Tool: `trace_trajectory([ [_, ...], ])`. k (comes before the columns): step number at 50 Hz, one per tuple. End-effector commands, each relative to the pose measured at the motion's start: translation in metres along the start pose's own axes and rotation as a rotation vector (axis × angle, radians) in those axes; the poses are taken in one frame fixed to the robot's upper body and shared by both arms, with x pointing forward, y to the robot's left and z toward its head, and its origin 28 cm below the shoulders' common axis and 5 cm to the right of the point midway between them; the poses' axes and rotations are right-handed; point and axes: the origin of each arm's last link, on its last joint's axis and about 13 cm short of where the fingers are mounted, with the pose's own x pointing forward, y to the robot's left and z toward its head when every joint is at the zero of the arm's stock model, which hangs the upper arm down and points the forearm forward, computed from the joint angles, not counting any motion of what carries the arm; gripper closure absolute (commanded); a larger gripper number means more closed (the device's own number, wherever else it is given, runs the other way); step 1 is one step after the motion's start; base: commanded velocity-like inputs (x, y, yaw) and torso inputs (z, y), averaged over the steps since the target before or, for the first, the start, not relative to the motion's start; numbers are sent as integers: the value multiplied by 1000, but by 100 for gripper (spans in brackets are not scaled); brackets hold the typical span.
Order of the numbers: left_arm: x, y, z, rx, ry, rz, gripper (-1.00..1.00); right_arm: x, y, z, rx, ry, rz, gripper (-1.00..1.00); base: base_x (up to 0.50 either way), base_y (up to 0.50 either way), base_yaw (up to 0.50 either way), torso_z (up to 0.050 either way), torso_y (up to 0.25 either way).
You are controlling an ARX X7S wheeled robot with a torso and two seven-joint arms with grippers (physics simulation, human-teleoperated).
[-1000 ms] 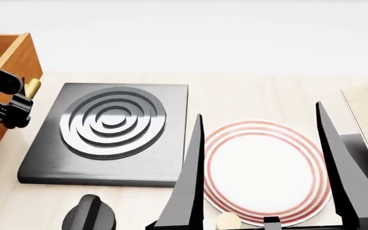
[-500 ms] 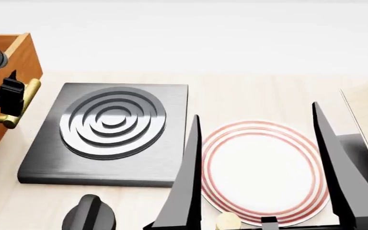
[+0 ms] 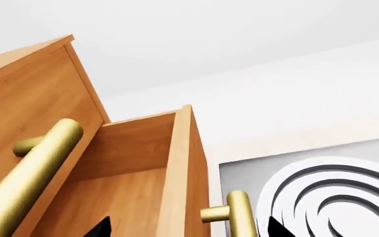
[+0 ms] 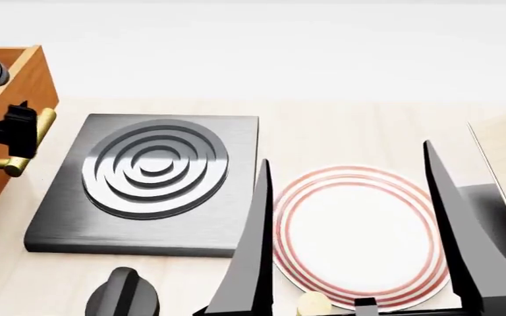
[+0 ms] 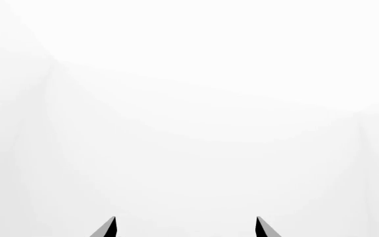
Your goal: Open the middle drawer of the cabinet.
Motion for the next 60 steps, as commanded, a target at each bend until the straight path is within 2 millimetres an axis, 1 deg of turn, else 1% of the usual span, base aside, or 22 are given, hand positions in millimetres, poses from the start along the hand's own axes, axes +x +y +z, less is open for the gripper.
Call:
trace_trajectory([
  [1, 7, -14, 2, -112, 40, -83, -100, 0, -2, 0, -18, 2, -8, -100, 0, 0, 0, 0, 0],
  [6, 9, -12, 3, -153, 64, -88, -100, 0, -2, 0, -18, 2, -5, -100, 0, 0, 0, 0, 0],
  [12, 11, -13, -1, -171, 125, -82, -100, 0, -1, 0, -17, 5, -1, -100, 0, 0, 0, 0, 0],
  [34, 14, -14, -2, -173, 157, -81, -100, -1, 0, 0, -12, 9, 5, -100, 0, 0, 0, 0, 0],
  [44, 15, -22, -6, -174, 166, -105, -100, -1, -1, 0, -13, 8, 6, -100, 0, 0, 0, 0, 0],
  [48, 12, -24, 0, -183, 157, -122, -100, 0, -1, 0, -12, 7, 7, -100, 0, 0, 0, 0, 0],
  [60, 7, -36, 10, -193, 136, -178, -100, -1, -1, 0, -13, 9, 8, -100, 0, 0, 0, 0, 0],
])
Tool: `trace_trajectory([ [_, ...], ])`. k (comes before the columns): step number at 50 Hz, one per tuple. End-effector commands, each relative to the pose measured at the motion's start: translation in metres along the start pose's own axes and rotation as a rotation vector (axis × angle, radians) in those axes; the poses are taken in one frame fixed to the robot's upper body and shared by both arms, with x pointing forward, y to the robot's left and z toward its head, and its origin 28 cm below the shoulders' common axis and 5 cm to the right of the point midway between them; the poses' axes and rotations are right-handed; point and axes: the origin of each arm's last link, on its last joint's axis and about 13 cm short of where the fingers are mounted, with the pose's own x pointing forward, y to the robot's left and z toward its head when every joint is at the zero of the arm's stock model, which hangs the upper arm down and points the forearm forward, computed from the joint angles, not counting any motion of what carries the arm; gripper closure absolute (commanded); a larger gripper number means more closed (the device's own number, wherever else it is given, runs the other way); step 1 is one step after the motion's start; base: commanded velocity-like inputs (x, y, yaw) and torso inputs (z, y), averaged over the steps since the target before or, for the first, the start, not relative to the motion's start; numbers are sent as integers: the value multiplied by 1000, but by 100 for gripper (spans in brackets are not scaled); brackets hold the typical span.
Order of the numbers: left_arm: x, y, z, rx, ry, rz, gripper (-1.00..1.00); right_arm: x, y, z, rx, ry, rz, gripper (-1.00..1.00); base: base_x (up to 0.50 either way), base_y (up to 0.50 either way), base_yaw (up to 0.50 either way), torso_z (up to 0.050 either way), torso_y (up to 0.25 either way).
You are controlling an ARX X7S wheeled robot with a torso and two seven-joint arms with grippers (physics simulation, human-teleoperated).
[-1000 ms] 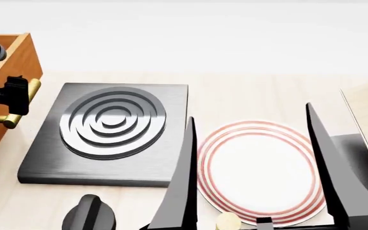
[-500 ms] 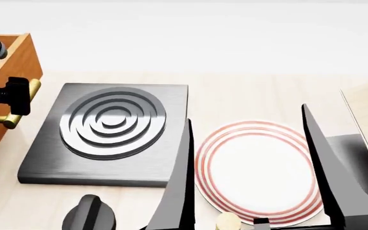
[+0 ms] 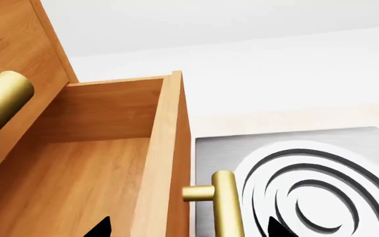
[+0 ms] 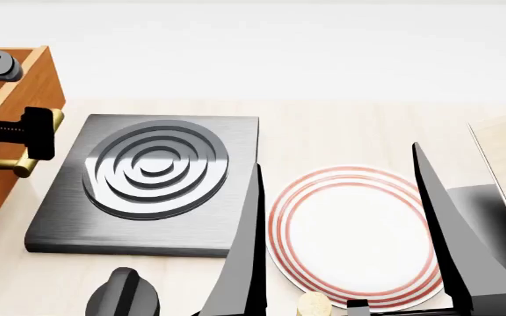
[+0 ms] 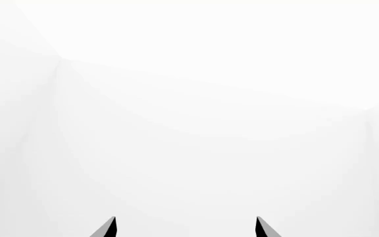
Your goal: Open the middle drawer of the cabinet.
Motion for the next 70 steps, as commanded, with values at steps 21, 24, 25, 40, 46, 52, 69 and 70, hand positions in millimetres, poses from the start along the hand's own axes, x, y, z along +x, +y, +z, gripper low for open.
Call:
trace_trajectory([
  [21, -6, -43, 4, -75, 2, -205, -100, 0, -3, 0, -18, -4, -11, -100, 0, 0, 0, 0, 0],
  [24, -8, -48, 6, -65, -3, -223, -100, 0, -3, 0, -19, -3, -10, -100, 0, 0, 0, 0, 0],
  [25, -9, -51, 7, -62, -6, -232, -100, 0, -3, 0, -19, -4, -11, -100, 0, 0, 0, 0, 0],
  [40, -17, -73, 15, -67, -38, -265, -100, 0, -4, 0, -15, -5, -11, -100, 0, 0, 0, 0, 0],
  [46, -17, -77, 15, -71, -41, -269, -100, 1, -4, 0, -14, -5, -12, -100, 0, 0, 0, 0, 0],
  [52, -18, -79, 13, -68, -49, -277, -100, 0, -4, 0, -15, -5, -13, -100, 0, 0, 0, 0, 0],
  [69, -24, -83, 5, 18, -241, -113, -100, -1, -3, 0, -15, -3, -3, -100, 0, 0, 0, 0, 0],
  [70, -25, -83, 5, 14, -254, -110, -100, -1, -3, 0, -15, -2, -3, -100, 0, 0, 0, 0, 0],
])
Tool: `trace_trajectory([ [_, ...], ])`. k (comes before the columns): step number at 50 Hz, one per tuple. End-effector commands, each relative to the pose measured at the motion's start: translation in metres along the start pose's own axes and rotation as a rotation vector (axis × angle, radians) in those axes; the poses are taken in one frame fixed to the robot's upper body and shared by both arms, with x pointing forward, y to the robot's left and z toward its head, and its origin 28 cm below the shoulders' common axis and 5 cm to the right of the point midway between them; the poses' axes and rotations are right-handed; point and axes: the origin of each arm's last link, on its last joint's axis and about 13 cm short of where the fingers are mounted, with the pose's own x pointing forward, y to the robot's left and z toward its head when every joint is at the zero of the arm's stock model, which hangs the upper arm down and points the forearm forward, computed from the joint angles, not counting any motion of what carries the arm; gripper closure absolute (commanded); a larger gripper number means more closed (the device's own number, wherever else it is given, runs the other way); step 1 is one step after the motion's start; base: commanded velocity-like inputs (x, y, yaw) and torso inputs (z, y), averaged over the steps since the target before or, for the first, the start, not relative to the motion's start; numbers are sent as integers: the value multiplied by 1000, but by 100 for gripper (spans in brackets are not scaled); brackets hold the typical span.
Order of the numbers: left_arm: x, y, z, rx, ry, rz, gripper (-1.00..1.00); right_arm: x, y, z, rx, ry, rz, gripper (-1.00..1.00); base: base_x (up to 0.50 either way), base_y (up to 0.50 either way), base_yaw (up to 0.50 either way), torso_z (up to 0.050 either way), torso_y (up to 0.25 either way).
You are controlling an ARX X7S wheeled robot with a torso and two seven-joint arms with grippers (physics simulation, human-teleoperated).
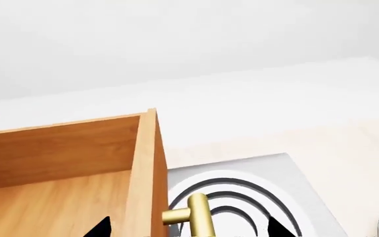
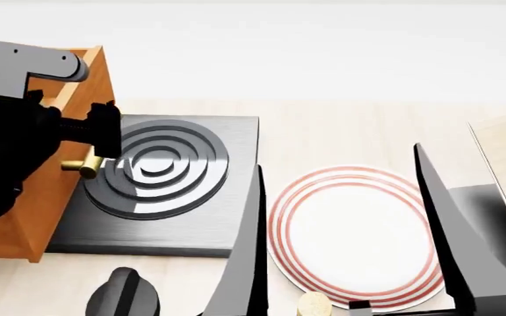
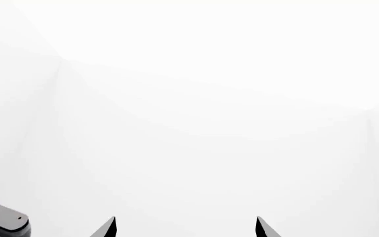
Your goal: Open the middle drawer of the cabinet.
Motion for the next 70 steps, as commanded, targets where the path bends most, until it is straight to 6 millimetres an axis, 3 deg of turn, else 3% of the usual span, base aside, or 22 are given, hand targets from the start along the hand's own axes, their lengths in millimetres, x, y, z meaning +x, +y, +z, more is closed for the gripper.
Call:
trace_trajectory([
  [1, -4, -15, 0, 13, -121, 23, -100, 0, -2, 0, -19, 1, -6, -100, 0, 0, 0, 0, 0],
  [10, -11, -18, -6, 88, -256, 74, -100, 0, -1, 0, -21, 1, -1, -100, 0, 0, 0, 0, 0],
  [31, -61, -32, -20, 149, -599, 154, -100, 0, -1, 0, -16, 2, -5, -100, 0, 0, 0, 0, 0],
  [51, -109, -34, -57, 142, -714, 184, -100, -1, -1, 0, -12, 0, -15, -100, 0, 0, 0, 0, 0],
  [63, -147, -42, -97, 152, -734, 173, -100, -2, 2, 1, -7, -6, -8, -100, 0, 0, 0, 0, 0],
  [70, -166, -41, -100, 159, -782, 191, -100, 0, 2, 4, -4, -55, -20, -100, 0, 0, 0, 0, 0],
])
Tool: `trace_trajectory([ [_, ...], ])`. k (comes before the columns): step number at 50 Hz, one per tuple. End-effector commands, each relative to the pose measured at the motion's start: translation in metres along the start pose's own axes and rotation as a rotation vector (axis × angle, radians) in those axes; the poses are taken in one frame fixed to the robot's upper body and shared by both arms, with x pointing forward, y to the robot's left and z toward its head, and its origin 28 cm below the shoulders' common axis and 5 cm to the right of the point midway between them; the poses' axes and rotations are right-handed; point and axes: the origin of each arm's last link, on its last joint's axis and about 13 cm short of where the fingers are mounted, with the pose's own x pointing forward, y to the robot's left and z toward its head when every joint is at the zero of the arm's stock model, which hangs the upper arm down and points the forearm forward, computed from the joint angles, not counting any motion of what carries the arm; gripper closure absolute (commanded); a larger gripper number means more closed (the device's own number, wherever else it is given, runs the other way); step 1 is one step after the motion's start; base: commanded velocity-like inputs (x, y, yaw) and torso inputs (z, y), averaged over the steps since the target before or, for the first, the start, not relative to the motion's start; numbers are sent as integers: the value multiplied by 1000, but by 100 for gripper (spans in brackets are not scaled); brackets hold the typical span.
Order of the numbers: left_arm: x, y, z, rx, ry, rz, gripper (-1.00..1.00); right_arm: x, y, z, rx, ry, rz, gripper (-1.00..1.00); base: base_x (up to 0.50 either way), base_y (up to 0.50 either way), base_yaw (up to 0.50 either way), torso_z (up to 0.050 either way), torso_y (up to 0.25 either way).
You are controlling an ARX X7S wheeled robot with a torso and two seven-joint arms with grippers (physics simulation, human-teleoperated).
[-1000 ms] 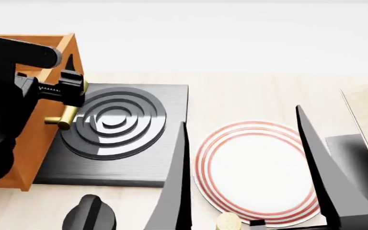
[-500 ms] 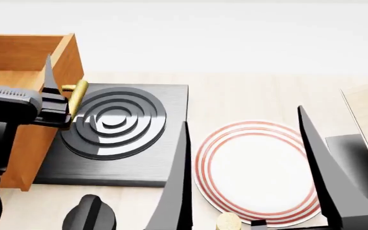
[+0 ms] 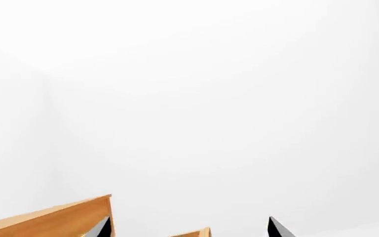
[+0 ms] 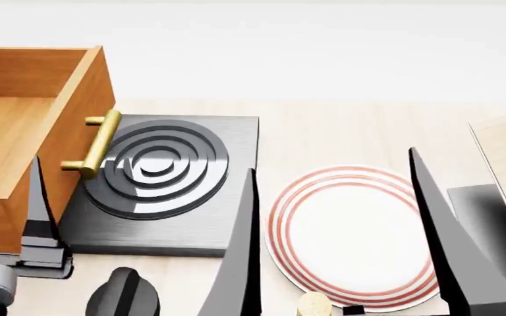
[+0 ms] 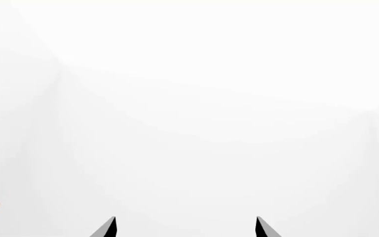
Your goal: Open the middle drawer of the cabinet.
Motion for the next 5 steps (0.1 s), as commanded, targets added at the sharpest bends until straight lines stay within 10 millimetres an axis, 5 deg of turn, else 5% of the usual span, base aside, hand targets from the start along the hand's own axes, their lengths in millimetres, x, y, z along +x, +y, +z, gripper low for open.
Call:
trace_trajectory([
  [1, -29, 2, 17, -21, -64, -6, -100, 3, -1, 4, -17, -52, -18, -100, 0, 0, 0, 0, 0],
  [5, -37, 2, 23, -27, -80, -10, -100, 4, 0, 8, -22, -110, -19, -100, 0, 0, 0, 0, 0],
])
